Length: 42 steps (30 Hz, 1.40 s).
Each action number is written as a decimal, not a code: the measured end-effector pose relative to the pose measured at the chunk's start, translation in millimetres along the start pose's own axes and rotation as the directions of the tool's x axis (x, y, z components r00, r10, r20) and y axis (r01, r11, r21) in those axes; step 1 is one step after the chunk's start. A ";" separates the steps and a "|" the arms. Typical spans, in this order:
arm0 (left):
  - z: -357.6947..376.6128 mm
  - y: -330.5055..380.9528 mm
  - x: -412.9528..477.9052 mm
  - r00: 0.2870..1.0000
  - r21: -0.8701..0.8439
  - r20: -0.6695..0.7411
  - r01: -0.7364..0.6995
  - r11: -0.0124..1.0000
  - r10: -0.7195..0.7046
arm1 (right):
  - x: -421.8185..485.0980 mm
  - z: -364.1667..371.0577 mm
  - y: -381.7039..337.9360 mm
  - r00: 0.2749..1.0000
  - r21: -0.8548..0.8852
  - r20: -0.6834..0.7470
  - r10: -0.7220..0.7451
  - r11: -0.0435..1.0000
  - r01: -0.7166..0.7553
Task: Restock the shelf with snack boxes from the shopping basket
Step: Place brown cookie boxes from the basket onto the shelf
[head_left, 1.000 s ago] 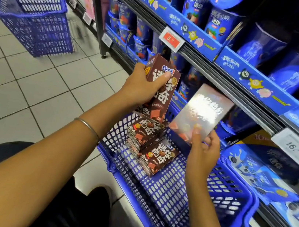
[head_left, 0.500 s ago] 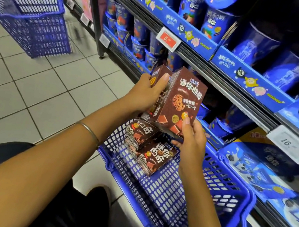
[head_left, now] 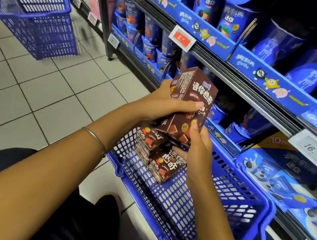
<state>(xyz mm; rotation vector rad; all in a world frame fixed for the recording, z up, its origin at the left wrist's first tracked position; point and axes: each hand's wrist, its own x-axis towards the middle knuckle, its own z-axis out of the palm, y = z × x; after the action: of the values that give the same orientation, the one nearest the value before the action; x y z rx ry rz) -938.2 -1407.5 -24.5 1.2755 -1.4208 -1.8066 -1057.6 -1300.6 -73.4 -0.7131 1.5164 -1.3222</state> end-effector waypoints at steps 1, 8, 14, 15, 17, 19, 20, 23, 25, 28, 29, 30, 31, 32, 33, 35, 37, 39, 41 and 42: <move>-1.3 1.0 -1.0 1.000 0.005 -0.029 -0.006 1.000 0.006 | -1.1 0.5 0.4 1.000 0.004 -0.021 -0.002 1.000 0.002; -9.9 17.5 -7.2 0.977 -0.034 -0.198 -0.083 0.996 0.075 | 19.7 11.2 48.1 0.942 0.035 -0.134 0.309 0.951 -0.307; -8.2 19.7 -9.7 0.978 -0.014 -0.202 -0.064 0.998 0.060 | 50.3 45.4 102.9 0.869 -0.221 -0.088 0.487 0.841 -0.494; -7.7 20.1 -9.8 0.978 -0.008 -0.201 -0.067 0.998 0.064 | 54.6 49.1 108.8 0.860 -0.243 -0.101 0.501 0.826 -0.509; -7.4 20.2 -10.2 0.979 -0.004 -0.196 -0.064 0.998 0.062 | 62.2 54.8 118.8 0.843 -0.252 -0.118 0.525 0.806 -0.536; -8.1 19.3 -9.9 0.982 -0.004 -0.185 -0.049 0.999 0.047 | 68.5 58.9 124.7 0.826 -0.226 -0.120 0.550 0.795 -0.562; -7.8 18.5 -9.6 0.983 -0.001 -0.178 -0.045 0.999 0.045 | 71.4 59.3 126.8 0.817 -0.211 -0.121 0.564 0.789 -0.577; -9.6 14.8 -10.1 0.984 -0.005 -0.173 -0.042 0.999 0.041 | 77.2 59.1 131.9 0.794 -0.177 -0.117 0.597 0.774 -0.608; -11.9 13.2 -10.6 0.983 -0.006 -0.178 -0.042 0.999 0.040 | 78.2 57.4 135.3 0.790 -0.140 -0.092 0.607 0.777 -0.614; -14.8 13.1 -10.8 0.981 -0.007 -0.192 -0.042 0.999 0.040 | 76.9 52.8 140.9 0.795 -0.117 -0.072 0.602 0.787 -0.606; -15.6 13.4 -10.9 0.979 -0.008 -0.199 -0.043 0.999 0.041 | 75.4 50.0 142.9 0.797 -0.090 -0.072 0.599 0.792 -0.603; -16.4 13.6 -11.1 0.978 -0.014 -0.203 -0.047 0.999 0.043 | 73.4 47.1 144.8 0.798 -0.060 -0.073 0.599 0.796 -0.603; -17.5 13.8 -11.5 0.978 -0.023 -0.203 -0.052 0.998 0.046 | 70.7 43.4 145.9 0.798 -0.031 -0.071 0.599 0.798 -0.602; -18.9 14.2 -12.0 0.979 -0.029 -0.200 -0.056 0.998 0.049 | 67.0 39.7 146.1 0.800 -0.004 -0.069 0.596 0.802 -0.598; -19.5 14.7 -12.5 0.979 -0.030 -0.199 -0.056 0.998 0.049 | 62.2 35.1 144.7 0.806 0.015 -0.073 0.587 0.809 -0.587; -21.1 14.4 -12.4 0.976 -0.018 -0.213 -0.056 0.998 0.050 | 48.6 26.0 139.2 0.828 0.024 -0.105 0.552 0.833 -0.552; -21.6 14.2 -11.8 0.971 -0.014 -0.234 -0.059 0.998 0.054 | 32.0 14.5 133.1 0.874 0.010 -0.135 0.467 0.882 -0.470; -21.5 13.8 -11.6 0.970 -0.016 -0.236 -0.057 0.998 0.052 | 15.5 0.9 128.3 0.920 -0.013 -0.145 0.365 0.929 -0.371; -20.8 12.4 -10.5 0.973 -0.002 -0.228 -0.043 0.999 0.042 | 1.1 -13.7 119.8 0.949 -0.012 -0.134 0.286 0.957 -0.290; -20.3 11.2 -9.7 0.972 0.002 -0.231 -0.037 0.999 0.036 | -4.3 -20.4 114.4 0.959 -0.006 -0.132 0.252 0.967 -0.255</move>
<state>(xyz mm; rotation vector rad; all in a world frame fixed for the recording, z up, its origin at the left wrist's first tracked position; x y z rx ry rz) -917.7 -1412.4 -10.8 1.3981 -1.3049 -1.5769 -1056.5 -1261.4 -182.8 -0.4348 1.6690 -1.1757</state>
